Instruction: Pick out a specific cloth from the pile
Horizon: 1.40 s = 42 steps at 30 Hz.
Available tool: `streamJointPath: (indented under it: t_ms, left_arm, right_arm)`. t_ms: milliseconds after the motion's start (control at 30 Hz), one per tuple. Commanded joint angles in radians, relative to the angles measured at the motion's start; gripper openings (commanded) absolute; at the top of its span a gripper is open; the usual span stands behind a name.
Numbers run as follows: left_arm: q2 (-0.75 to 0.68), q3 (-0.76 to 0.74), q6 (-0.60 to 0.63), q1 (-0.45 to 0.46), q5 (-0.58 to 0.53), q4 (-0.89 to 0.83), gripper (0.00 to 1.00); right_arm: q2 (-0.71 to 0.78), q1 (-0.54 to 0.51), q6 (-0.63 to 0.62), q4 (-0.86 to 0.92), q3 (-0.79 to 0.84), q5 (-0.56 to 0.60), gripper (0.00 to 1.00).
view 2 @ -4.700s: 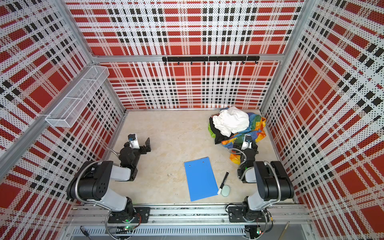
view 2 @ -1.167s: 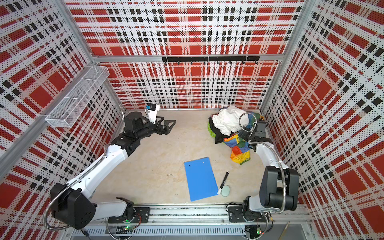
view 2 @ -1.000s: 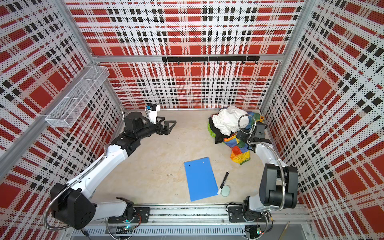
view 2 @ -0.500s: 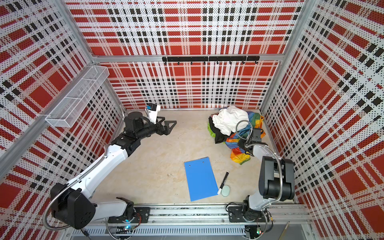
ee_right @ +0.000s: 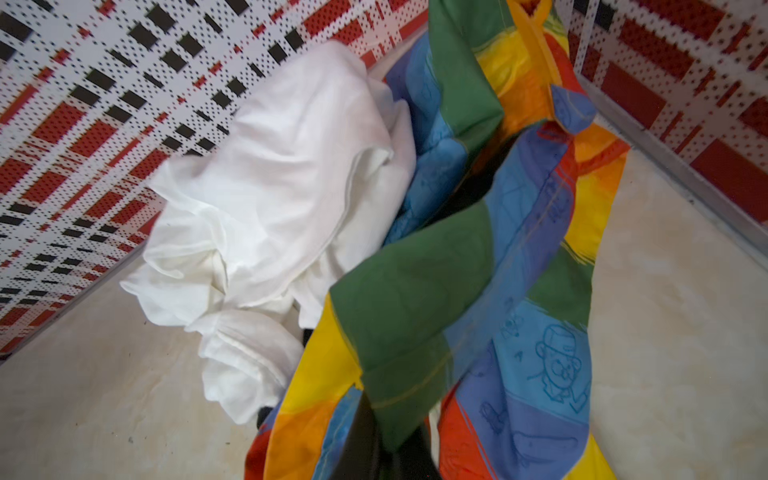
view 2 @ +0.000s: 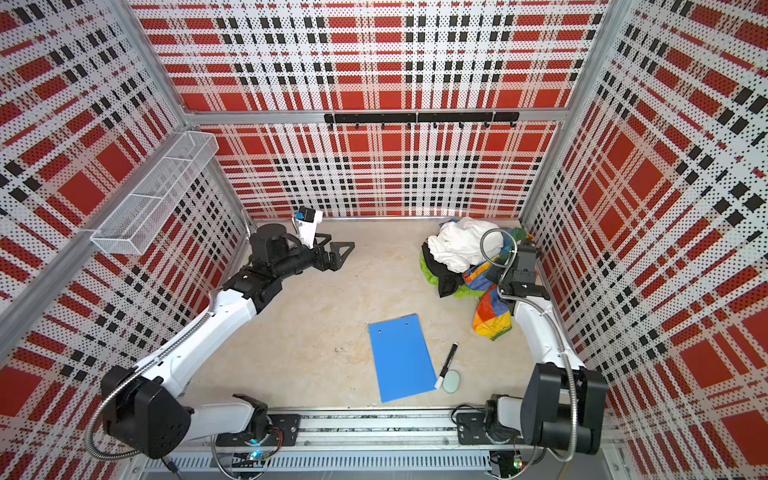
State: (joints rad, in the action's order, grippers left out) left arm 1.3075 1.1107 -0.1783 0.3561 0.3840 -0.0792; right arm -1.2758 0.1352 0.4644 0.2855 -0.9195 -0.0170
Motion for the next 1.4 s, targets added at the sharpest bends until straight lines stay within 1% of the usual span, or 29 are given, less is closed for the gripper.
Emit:
streamJointPath:
  t_ms: [0, 167, 300, 400, 600, 733, 800, 933, 1000, 1033, 1100, 1133, 1233, 1300, 1367]
  left_arm:
    - [-0.021, 0.008, 0.01, 0.009, -0.011, 0.009, 0.99]
    - [-0.019, 0.009, 0.005, 0.008, -0.006, 0.01, 0.99]
    - [-0.025, 0.009, 0.006, 0.008, -0.011, 0.01, 0.99]
    - [-0.025, 0.009, 0.006, 0.008, -0.01, 0.009, 0.99]
    - [-0.02, 0.011, 0.004, 0.009, -0.008, 0.01, 0.99]
    - [-0.016, 0.012, 0.002, 0.009, -0.004, 0.01, 0.99]
    - [-0.017, 0.011, 0.002, 0.011, -0.006, 0.01, 0.99]
    - [-0.011, 0.009, 0.003, 0.013, -0.005, 0.011, 0.99]
    - [-0.008, 0.009, 0.003, 0.014, -0.004, 0.012, 0.99]
    - [-0.007, 0.009, 0.003, 0.015, -0.003, 0.012, 0.99]
    - [-0.005, 0.009, 0.003, 0.014, -0.004, 0.012, 0.99]
    - [-0.005, 0.009, 0.003, 0.014, -0.006, 0.013, 0.99]
    - [-0.005, 0.009, 0.005, 0.014, -0.009, 0.012, 0.99]
    - [-0.002, 0.01, 0.003, 0.014, -0.007, 0.015, 0.99]
    - [0.004, 0.013, -0.004, 0.012, 0.006, 0.015, 0.99]
  right_arm:
    - [0.065, 0.001, -0.001, -0.028, -0.087, 0.047, 0.02]
    - [0.061, 0.001, -0.003, 0.001, -0.164, 0.034, 0.02]
    - [0.062, 0.001, 0.001, 0.008, -0.18, 0.024, 0.02]
    - [0.083, 0.001, 0.001, 0.004, -0.147, 0.021, 0.02]
    - [0.122, 0.001, 0.024, -0.024, -0.009, 0.044, 0.02]
    - [0.085, 0.001, 0.024, -0.042, 0.073, 0.057, 0.02]
    - [0.054, 0.001, 0.023, -0.069, 0.095, 0.044, 0.02]
    - [-0.026, 0.001, 0.014, -0.095, 0.074, -0.009, 0.02]
    - [-0.057, 0.001, 0.014, -0.079, 0.056, -0.014, 0.03]
    - [-0.067, 0.001, 0.014, -0.075, 0.055, -0.015, 0.07]
    - [-0.071, 0.001, 0.016, -0.04, 0.058, -0.011, 0.26]
    - [-0.042, 0.0, 0.019, -0.042, 0.077, -0.001, 0.37]
    - [0.118, -0.009, 0.02, -0.064, 0.135, 0.061, 0.72]
    - [0.173, -0.008, 0.014, -0.02, 0.115, 0.079, 0.82]
    - [0.173, -0.008, 0.014, 0.013, 0.078, 0.064, 0.95]
